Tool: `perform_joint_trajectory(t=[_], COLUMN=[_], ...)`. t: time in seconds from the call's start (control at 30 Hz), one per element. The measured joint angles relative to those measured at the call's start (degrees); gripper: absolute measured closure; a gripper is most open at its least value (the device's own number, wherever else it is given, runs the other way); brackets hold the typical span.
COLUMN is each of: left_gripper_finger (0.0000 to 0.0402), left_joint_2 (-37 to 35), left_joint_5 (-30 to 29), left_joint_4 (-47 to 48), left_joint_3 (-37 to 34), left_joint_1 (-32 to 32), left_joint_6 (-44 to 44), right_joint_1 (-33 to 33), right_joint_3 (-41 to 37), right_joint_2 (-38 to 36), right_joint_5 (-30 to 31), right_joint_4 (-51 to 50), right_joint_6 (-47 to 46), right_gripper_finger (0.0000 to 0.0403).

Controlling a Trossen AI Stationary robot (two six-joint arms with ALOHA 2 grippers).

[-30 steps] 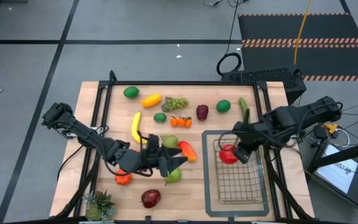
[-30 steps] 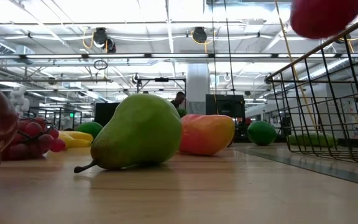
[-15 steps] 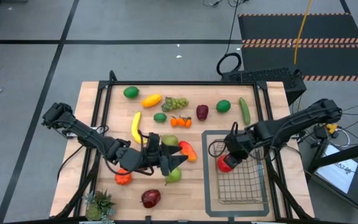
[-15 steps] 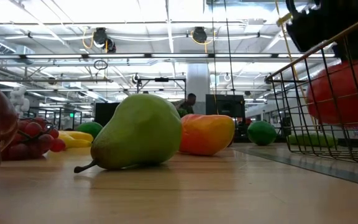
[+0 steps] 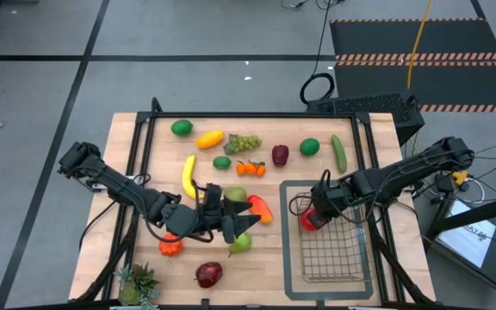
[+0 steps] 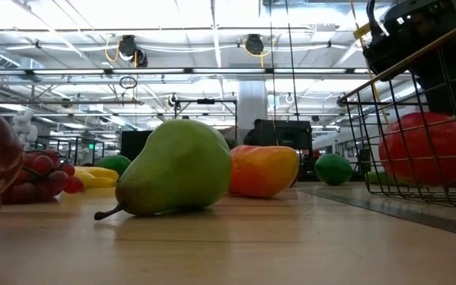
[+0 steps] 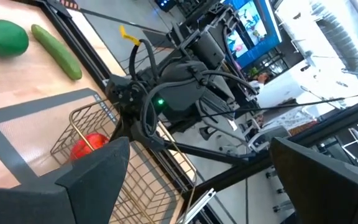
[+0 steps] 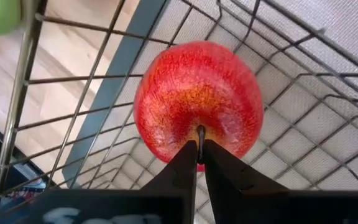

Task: Build produce basket
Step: Put the red apple into the wire basket, then put the orange pumpkin into the wire basket

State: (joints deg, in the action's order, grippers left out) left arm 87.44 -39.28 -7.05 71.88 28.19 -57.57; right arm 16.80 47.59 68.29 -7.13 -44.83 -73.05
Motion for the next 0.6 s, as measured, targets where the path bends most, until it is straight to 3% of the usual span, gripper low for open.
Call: perform_joint_trajectory(t=[0.13, 0.3, 0.47, 0.6], left_gripper_finger=[0.0016, 0.0016, 0.0016, 0.0016], left_joint_2=[0.0, 0.0, 0.0, 0.0], left_joint_5=[1.4, 1.8, 1.9, 1.9], left_joint_4=[-0.5, -4.1, -5.5, -6.6], left_joint_3=[0.0, 0.0, 0.0, 0.0], left_joint_1=[-0.9, -1.3, -0.8, 0.5], left_joint_6=[-0.6, -1.2, -1.7, -1.7], right_joint_1=[0.0, 0.0, 0.3, 1.0], right_joint_3=[0.0, 0.0, 0.0, 0.0], right_joint_2=[0.0, 0.0, -2.6, -6.5], right_joint_5=[2.0, 4.0, 2.2, 1.1], right_joint_4=[0.0, 0.8, 4.0, 4.4], right_joint_6=[0.0, -0.3, 0.2, -0.3], right_gripper_finger=[0.0351, 0.0283, 0.0223, 0.02])
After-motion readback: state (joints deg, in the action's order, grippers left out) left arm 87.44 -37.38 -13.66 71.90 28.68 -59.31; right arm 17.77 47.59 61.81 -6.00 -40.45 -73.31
